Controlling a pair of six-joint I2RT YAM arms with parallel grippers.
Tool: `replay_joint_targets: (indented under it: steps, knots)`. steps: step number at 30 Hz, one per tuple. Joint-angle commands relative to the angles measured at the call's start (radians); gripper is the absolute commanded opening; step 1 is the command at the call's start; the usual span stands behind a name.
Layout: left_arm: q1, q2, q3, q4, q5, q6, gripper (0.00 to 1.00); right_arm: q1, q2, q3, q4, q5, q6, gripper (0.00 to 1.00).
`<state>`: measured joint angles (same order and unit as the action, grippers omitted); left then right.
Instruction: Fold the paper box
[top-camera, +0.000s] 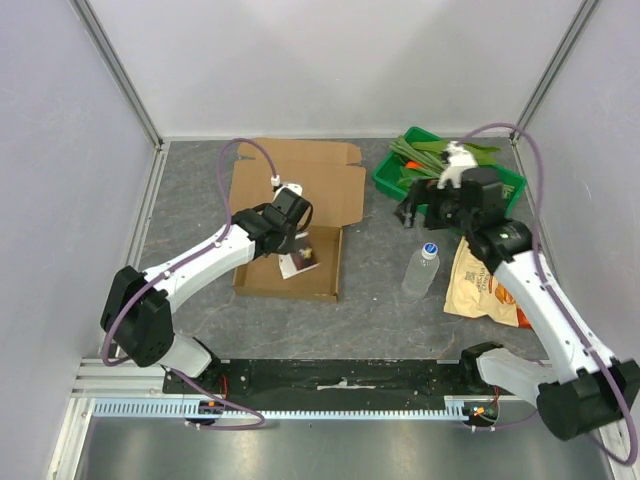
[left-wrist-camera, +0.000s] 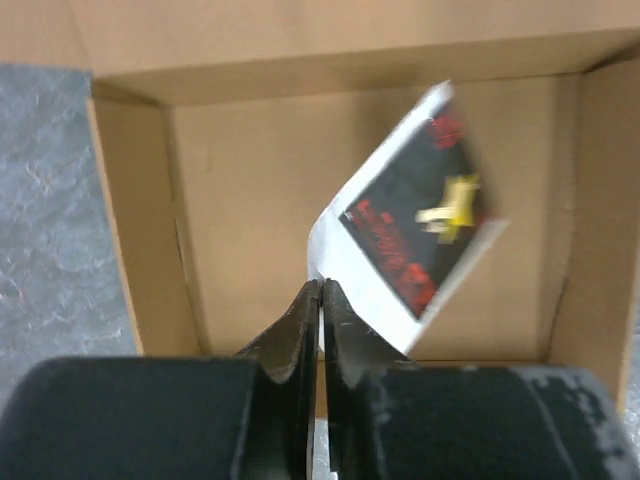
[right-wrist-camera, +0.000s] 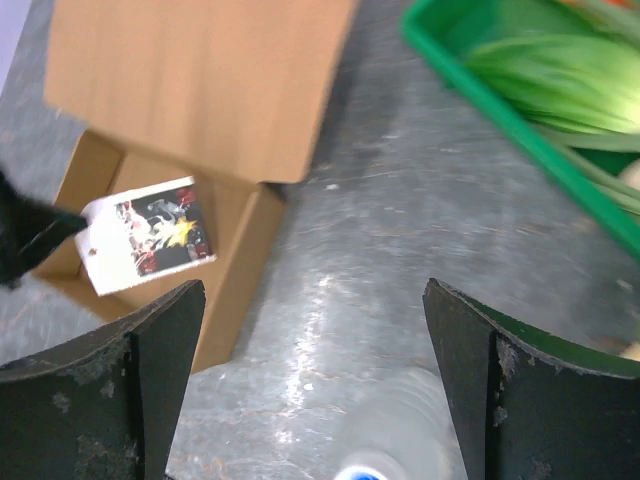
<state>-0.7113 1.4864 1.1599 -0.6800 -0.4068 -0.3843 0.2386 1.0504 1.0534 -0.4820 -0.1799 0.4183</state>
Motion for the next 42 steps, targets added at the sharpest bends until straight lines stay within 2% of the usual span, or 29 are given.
replay_joint_targets:
  steps: [1, 3, 4, 6, 8, 11, 14, 15, 16, 17, 18, 19, 20, 26, 32, 34, 38, 40, 41, 42]
  knots:
    - [0.049, -0.041, -0.022, -0.007, 0.052, -0.054, 0.45, 0.168, 0.130, 0.059, 0.115, -0.041, -0.084, 0.98]
    - [0.065, -0.063, -0.023, 0.006, 0.054, -0.057, 0.84, 0.189, 0.244, 0.121, 0.129, -0.056, -0.110, 0.98]
    - [0.082, -0.090, -0.020, 0.016, 0.051, -0.054, 0.89, 0.191, 0.279, 0.131, 0.144, -0.050, -0.108, 0.98]
    - [0.113, -0.118, -0.005, 0.046, 0.086, -0.039, 0.92, 0.191, 0.380, 0.189, 0.154, -0.029, -0.137, 0.98]
    - [0.218, -0.161, -0.002, 0.094, 0.135, -0.036, 0.93, 0.188, 0.439, 0.253, 0.160, -0.003, -0.174, 0.98]
    - [0.412, -0.183, -0.032, 0.256, 0.317, -0.035, 0.95, 0.147, 0.551, 0.339, 0.166, -0.020, -0.227, 0.98]
    - [0.577, -0.148, -0.055, 0.405, 0.491, -0.060, 0.98, 0.064, 0.678, 0.384, 0.233, -0.189, -0.190, 0.93]
    - [0.616, -0.138, -0.072, 0.460, 0.587, -0.092, 0.98, 0.045, 0.698, 0.388, 0.259, -0.252, -0.176, 0.92]
    - [0.663, -0.120, -0.078, 0.534, 0.598, -0.106, 0.98, 0.027, 0.721, 0.411, 0.291, -0.288, -0.170, 0.91]
    - [0.688, -0.073, -0.072, 0.545, 0.620, -0.119, 0.97, 0.019, 0.767, 0.430, 0.296, -0.305, -0.173, 0.90]
    - [0.708, -0.034, -0.027, 0.543, 0.726, -0.155, 0.94, 0.016, 0.792, 0.451, 0.293, -0.314, -0.173, 0.90]
    - [0.775, 0.000, -0.002, 0.550, 0.781, -0.165, 0.93, 0.010, 0.813, 0.498, 0.281, -0.341, -0.179, 0.90]
    - [0.789, 0.027, 0.021, 0.569, 0.819, -0.168, 0.93, 0.005, 0.856, 0.520, 0.273, -0.352, -0.181, 0.89]
    - [0.840, 0.273, 0.216, 0.482, 0.866, -0.105, 0.93, -0.035, 1.020, 0.655, 0.223, -0.481, -0.197, 0.85]
    - [0.851, 0.446, 0.293, 0.551, 0.954, -0.067, 0.90, -0.038, 1.106, 0.720, 0.232, -0.526, -0.203, 0.75]
    - [0.849, 0.489, 0.334, 0.565, 0.985, -0.070, 0.86, -0.036, 1.120, 0.734, 0.238, -0.541, -0.204, 0.73]
    - [0.849, 0.515, 0.348, 0.605, 1.010, -0.087, 0.75, -0.036, 1.152, 0.746, 0.276, -0.607, -0.170, 0.59]
    - [0.849, 0.526, 0.360, 0.615, 1.030, -0.093, 0.64, -0.035, 1.154, 0.735, 0.311, -0.619, -0.148, 0.54]
    - [0.849, 0.534, 0.366, 0.616, 1.040, -0.097, 0.55, -0.035, 1.155, 0.735, 0.325, -0.625, -0.136, 0.48]
    - [0.848, 0.532, 0.365, 0.617, 1.040, -0.097, 0.51, -0.035, 1.154, 0.738, 0.330, -0.635, -0.128, 0.41]
